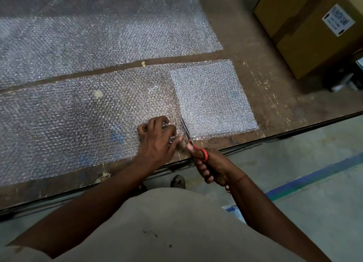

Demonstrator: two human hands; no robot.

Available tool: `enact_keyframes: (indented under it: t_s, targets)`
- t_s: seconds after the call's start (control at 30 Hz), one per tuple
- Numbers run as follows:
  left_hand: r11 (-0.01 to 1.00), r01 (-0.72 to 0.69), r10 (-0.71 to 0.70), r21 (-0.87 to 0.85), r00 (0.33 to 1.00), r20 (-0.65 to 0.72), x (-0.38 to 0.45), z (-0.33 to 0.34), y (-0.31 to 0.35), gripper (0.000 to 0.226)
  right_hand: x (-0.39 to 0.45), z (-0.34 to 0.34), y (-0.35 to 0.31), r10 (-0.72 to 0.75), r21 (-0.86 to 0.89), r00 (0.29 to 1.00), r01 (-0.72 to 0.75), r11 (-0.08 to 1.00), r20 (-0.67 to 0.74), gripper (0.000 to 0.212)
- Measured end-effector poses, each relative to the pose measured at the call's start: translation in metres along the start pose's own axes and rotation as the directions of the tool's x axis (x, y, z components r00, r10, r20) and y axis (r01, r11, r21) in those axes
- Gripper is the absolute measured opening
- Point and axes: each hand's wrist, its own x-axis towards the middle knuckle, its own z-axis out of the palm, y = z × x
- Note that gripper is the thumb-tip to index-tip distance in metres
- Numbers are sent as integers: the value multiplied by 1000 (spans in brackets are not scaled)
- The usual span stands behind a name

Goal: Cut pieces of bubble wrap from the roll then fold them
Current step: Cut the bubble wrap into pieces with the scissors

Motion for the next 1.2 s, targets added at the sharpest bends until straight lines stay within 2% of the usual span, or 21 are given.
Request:
enact_keyframes:
  t_s: [0.5, 0.67, 0.77, 0.93, 1.2]
  targets:
    - [1000, 2, -2, 3, 999, -52, 0, 1, 1, 24, 7, 0, -14, 6, -24, 999, -5, 1000, 35, 59]
    - [997, 76, -75, 10, 996, -49, 9, -5, 2, 40, 10, -1, -9, 18, 3, 999, -19, 1000, 45, 61]
    - [995, 100, -99, 29, 994, -38, 23, -9, 0, 57, 10, -2, -8, 22, 7, 998, -23, 1000, 57, 62]
    - [995, 95, -94, -9, 994, 46, 37, -7, -12, 79, 10, -2, -9, 19, 4, 999, -20, 1000, 45, 62]
    - [993, 56, -65, 103, 994, 82, 32, -5, -14, 83, 9, -3, -15, 10, -13, 998, -9, 1000, 60, 60]
